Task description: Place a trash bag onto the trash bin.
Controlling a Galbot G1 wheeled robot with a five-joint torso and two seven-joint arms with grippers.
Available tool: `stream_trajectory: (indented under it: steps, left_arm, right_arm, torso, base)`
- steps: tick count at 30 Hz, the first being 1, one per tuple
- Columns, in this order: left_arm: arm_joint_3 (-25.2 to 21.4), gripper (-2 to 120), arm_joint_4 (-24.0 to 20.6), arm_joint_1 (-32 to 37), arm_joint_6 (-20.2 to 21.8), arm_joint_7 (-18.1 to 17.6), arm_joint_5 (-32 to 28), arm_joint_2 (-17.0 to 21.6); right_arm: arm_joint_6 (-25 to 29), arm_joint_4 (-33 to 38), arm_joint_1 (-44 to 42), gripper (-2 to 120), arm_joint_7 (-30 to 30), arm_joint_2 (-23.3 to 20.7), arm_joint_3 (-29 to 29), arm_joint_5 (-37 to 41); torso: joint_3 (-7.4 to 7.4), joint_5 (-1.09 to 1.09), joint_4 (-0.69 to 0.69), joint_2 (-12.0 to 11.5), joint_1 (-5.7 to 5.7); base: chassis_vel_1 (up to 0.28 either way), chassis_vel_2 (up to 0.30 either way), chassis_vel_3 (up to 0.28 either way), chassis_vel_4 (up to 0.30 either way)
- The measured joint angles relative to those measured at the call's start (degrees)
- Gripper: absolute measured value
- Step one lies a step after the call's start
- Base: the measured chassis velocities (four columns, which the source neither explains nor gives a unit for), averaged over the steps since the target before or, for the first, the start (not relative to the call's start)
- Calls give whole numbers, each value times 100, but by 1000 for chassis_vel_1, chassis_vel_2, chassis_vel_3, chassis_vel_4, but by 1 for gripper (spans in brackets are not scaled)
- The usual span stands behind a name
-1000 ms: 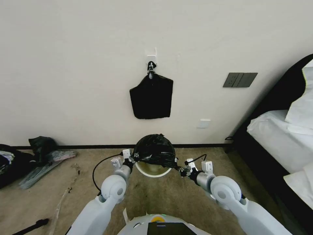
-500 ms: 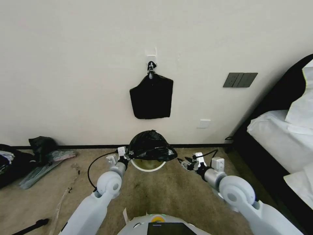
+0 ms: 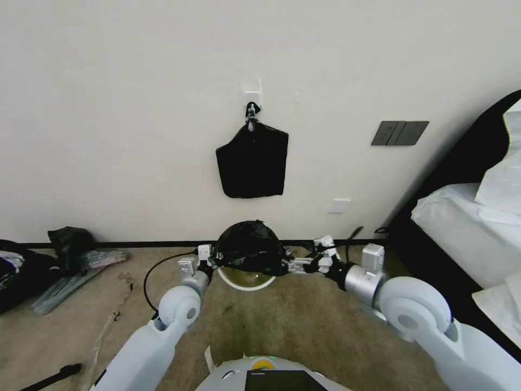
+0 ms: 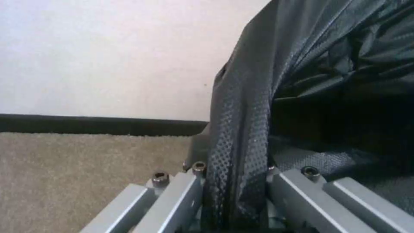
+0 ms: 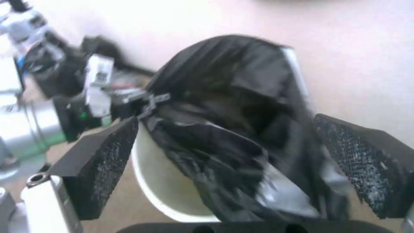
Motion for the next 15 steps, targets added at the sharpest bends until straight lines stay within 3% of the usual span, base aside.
stream_trajectory:
  steps: [10,13,15]
  left_arm:
    - [-17,3,-143,183,6,280,238,180]
    - [-21,3,-173,209,5,301,259,186]
    - [-20,3,-195,222,2,299,258,177]
  right_arm:
    - [-351,-584,921,100,-265,-149,-988,110]
    - [-372,-677,1047,96,-298,-163,-1183,95]
    - [-375,-789,1152,87,-328,-187,-1339,9]
  torso:
    - [0,0,1,0,0]
    - [0,0,0,0,0]
    - [0,0,0,0,0]
  base:
    - [0,0,0,0]
    - [0,0,0,0]
    - [0,0,0,0]
